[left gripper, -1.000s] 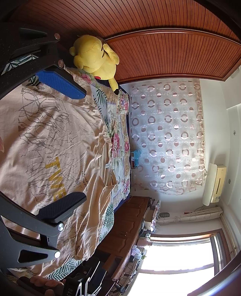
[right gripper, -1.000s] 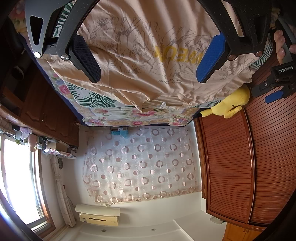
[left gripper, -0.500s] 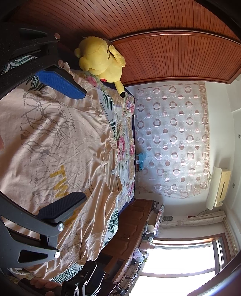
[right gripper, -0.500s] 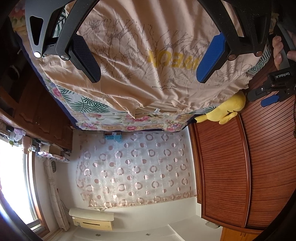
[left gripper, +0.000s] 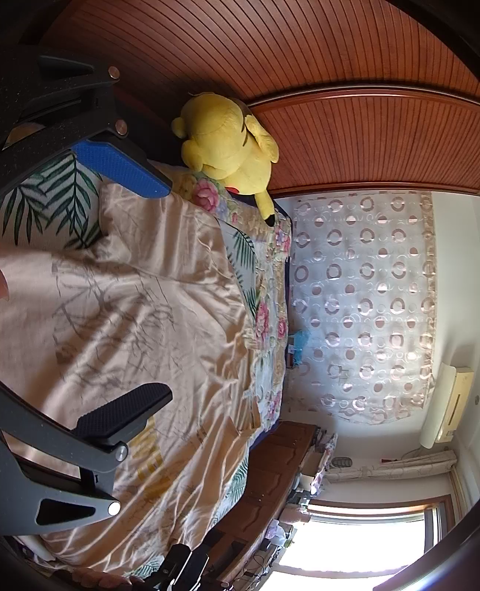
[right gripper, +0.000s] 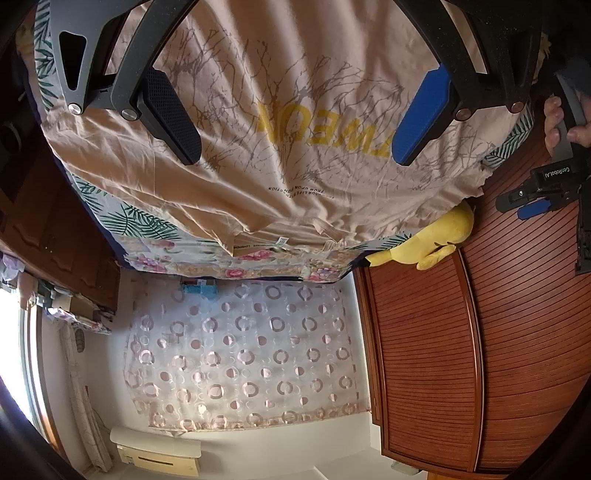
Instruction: Fold small clothes
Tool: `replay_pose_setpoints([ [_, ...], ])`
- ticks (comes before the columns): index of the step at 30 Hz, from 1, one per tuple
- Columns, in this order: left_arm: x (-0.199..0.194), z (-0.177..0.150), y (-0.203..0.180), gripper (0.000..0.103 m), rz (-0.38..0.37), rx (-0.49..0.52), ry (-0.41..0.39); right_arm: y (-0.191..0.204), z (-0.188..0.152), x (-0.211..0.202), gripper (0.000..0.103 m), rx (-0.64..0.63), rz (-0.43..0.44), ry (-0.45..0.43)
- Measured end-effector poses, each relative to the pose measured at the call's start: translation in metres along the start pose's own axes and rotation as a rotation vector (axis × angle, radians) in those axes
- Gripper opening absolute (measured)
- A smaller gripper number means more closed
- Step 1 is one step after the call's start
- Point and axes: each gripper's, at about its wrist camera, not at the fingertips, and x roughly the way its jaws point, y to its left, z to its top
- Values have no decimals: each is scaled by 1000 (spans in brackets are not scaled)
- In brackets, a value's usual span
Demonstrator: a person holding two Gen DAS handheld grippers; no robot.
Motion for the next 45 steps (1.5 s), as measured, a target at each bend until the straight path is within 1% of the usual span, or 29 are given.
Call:
replay_pose_setpoints([
  [5, 18, -12, 23, 101, -26, -14, 65, 2, -2, 11, 103, -26, 20, 41],
  [10, 33, -21, 47, 100, -7, -14, 107, 9, -2, 23, 103, -62, 49, 87],
  [12, 38, -22, 58, 97, -8, -32, 101, 11, 0, 27, 103, -78, 63, 104],
  [13, 42, -23, 66, 93, 0, -44, 106, 12, 1, 27, 103, -85, 70, 107],
  [17, 61, -19, 91, 78, 4, -64, 166, 14, 0, 24, 103, -106, 97, 115],
  [22, 78, -14, 110, 68, 14, -67, 203, 13, 1, 25, 103, -140, 116, 136],
  [23, 81, -13, 112, 65, 9, -68, 215, 14, 2, 28, 103, -146, 120, 140],
  [27, 102, -11, 122, 59, -14, -81, 281, 18, 13, 40, 103, -171, 158, 163],
  [31, 122, -15, 126, 43, -53, -84, 353, 27, 27, 53, 103, -190, 185, 171],
  [32, 126, -17, 126, 41, -57, -83, 368, 28, 30, 54, 103, -194, 191, 170],
  [33, 126, -17, 127, 39, -67, -90, 363, 30, 32, 54, 103, -196, 196, 168],
  [34, 126, -17, 128, 31, -80, -95, 365, 33, 32, 55, 103, -197, 201, 163],
  [35, 126, -17, 128, 18, -93, -98, 363, 35, 33, 54, 103, -198, 209, 160],
  [36, 124, -16, 127, 15, -89, -89, 355, 36, 32, 53, 103, -201, 217, 159],
  [37, 123, -15, 123, 8, -83, -72, 348, 38, 30, 54, 103, -203, 223, 159],
  [39, 119, -12, 116, 5, -66, -27, 334, 38, 26, 52, 103, -203, 230, 165],
  [41, 113, -7, 111, 4, -65, 2, 312, 36, 23, 53, 103, -199, 227, 168],
  [45, 98, 14, 100, 4, -115, 10, 257, 27, 23, 51, 103, -167, 219, 163],
])
